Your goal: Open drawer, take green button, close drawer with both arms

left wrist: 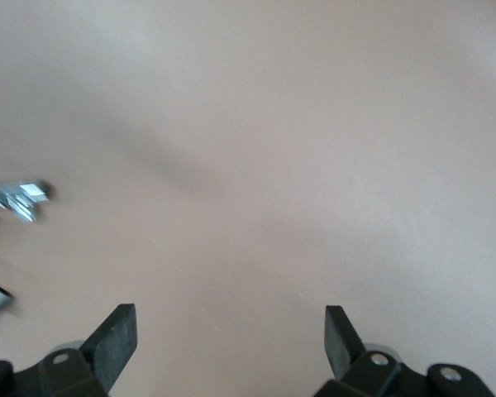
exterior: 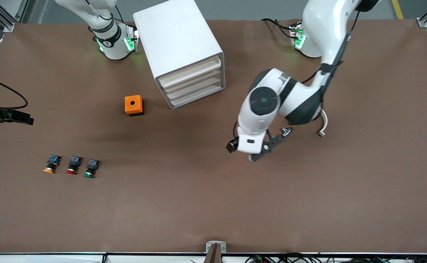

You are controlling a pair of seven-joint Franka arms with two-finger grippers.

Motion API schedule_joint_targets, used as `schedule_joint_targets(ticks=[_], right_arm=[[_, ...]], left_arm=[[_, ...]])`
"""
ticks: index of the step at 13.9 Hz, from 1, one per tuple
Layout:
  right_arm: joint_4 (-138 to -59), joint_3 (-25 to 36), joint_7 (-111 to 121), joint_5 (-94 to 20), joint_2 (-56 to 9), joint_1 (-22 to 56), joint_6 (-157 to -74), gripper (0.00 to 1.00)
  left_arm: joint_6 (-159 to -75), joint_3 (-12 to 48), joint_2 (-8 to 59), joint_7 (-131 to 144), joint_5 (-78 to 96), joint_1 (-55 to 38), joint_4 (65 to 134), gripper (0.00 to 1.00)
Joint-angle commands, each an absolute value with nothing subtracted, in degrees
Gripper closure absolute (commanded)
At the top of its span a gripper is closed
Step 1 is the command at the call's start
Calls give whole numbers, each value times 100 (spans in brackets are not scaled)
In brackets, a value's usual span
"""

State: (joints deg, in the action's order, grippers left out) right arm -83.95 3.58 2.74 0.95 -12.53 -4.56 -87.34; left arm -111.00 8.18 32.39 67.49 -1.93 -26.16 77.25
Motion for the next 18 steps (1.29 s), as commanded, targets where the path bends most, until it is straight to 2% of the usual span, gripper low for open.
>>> schedule_joint_targets(ticks=[1, 5, 10, 14, 16, 18], right_arm=[[-8253, 255, 193, 35, -1310, -554, -8631, 0], [-8035, 237, 237, 97, -1309, -493, -8570, 0], [-7524, 246, 237, 35, -1310, -554, -8007, 0], [-7480, 246, 237, 26, -1266, -545, -7384, 0], [-7567, 246, 246, 18, -898, -554, -7462, 0], [-7655, 220, 246, 18, -809, -493, -7488, 0]], left_arm=[[-10487, 844, 2498, 5901, -299, -2181, 7901, 0], [-9932, 844, 1847, 4776, -308, -1478, 7910, 0], [-9247, 853, 1241, 3447, -290, -888, 7919, 0], [-8992, 852, 950, 2709, -299, -502, 7910, 0], [-8851, 844, 801, 2296, -299, -326, 7919, 0], [-8615, 835, 564, 1568, -299, -167, 7997, 0]])
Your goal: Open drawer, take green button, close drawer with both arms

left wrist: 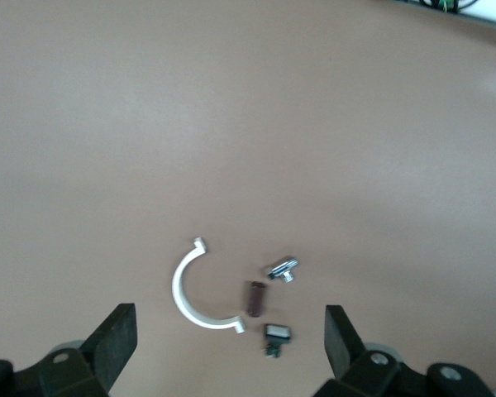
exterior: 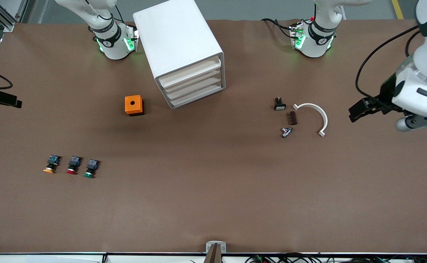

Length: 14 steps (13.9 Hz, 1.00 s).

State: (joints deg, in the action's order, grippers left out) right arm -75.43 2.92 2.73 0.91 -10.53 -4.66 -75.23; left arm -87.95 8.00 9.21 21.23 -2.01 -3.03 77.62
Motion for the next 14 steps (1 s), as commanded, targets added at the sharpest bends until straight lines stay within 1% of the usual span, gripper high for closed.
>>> schedule_joint_targets(ticks=[1, 3, 7, 9, 12, 14], right_arm=[[-7690, 220, 246, 26, -782, -423, -7488, 0], [-7900, 220, 246, 26, -625, -396, -7602, 0], [-8462, 220, 351, 26, -150, -369, -7892, 0], [-8805, 246, 431, 26, 104, -273, -8164, 0], [-9621, 281, 431, 35, 692, -106, -8700, 0], [-9738, 290, 431, 35, 800, -132, -8789, 0]], left_arm=[[-8578, 774, 397, 1373, -290, -167, 8155, 0], [-8578, 441, 63, 1065, -290, -237, 8488, 0], [-8604, 273, -465, 615, -246, -193, 9025, 0], [-8613, 272, -527, 606, -202, -141, 9088, 0], [-8605, 264, -501, 563, -193, -106, 9079, 0], [-8578, 264, -501, 554, -193, -97, 9088, 0]])
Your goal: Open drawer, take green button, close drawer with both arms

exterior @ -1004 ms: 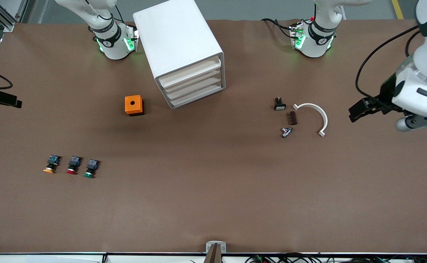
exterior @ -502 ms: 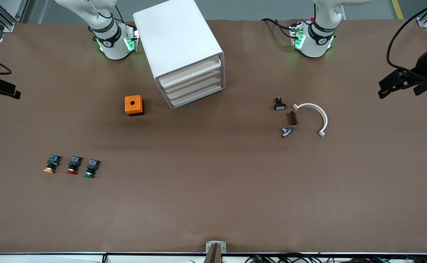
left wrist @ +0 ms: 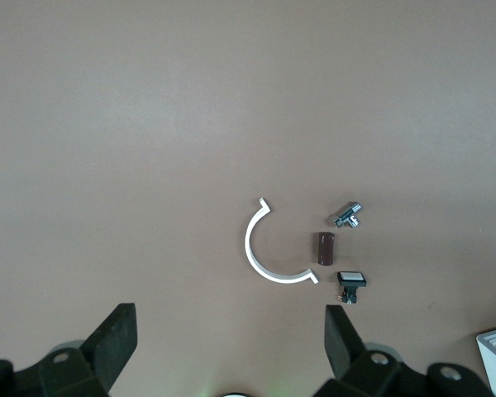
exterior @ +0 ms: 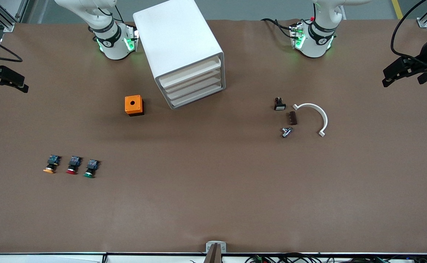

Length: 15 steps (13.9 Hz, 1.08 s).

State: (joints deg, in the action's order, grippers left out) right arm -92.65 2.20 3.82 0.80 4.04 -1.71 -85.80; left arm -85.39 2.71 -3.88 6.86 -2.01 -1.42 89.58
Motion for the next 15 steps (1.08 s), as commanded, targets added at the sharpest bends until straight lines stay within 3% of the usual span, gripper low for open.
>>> schedule_joint_targets(ticks=[1, 5, 15], right_arm=[[-9730, 307, 431, 35, 800, -123, -8798, 0], [-9694, 641, 431, 26, 800, 61, -8807, 0], [-9703, 659, 431, -158, 1019, 105, -8824, 0]], left_arm=[[-8569, 264, -510, 545, -193, -97, 9097, 0], [-8508, 264, -536, 203, -211, -10, 9105, 0], [-8367, 316, -501, 176, -211, 0, 9053, 0]])
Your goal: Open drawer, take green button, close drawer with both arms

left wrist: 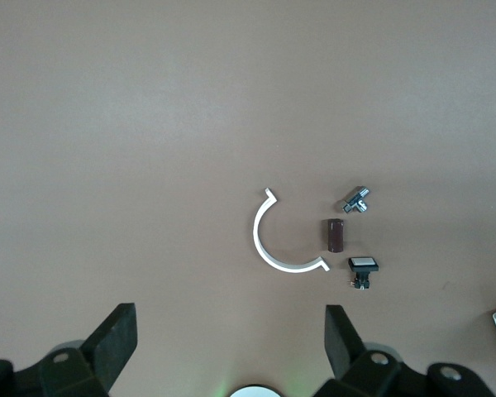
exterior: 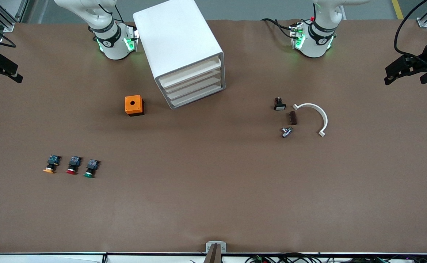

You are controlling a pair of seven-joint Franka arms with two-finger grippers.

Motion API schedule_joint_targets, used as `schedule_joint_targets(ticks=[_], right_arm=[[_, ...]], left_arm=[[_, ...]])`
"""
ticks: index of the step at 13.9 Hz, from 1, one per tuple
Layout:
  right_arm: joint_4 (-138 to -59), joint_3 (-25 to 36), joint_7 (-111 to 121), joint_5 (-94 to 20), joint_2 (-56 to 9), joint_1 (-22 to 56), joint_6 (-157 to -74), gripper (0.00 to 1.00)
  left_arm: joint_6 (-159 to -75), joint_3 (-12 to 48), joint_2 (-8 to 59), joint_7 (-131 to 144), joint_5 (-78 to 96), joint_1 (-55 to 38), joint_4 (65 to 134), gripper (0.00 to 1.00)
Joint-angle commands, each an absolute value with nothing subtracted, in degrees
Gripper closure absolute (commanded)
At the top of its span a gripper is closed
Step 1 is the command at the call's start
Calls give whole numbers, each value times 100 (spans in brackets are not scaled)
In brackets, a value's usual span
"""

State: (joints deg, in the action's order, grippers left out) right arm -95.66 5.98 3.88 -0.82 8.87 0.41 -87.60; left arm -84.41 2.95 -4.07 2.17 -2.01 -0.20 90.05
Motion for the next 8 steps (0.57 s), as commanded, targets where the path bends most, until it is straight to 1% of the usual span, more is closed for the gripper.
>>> schedule_joint_targets(ticks=[1, 4, 8], right_arm=[[-9703, 659, 431, -167, 1020, 97, -8824, 0], [-9694, 677, 422, -158, 1002, 97, -8807, 0], [-9694, 677, 334, -158, 1011, 70, -8754, 0]], left_arm=[[-8367, 316, -484, 150, -211, 0, 9035, 0], [-8358, 316, -378, 167, -237, -9, 8807, 0], [-8253, 395, -369, 272, -272, -44, 8798, 0]])
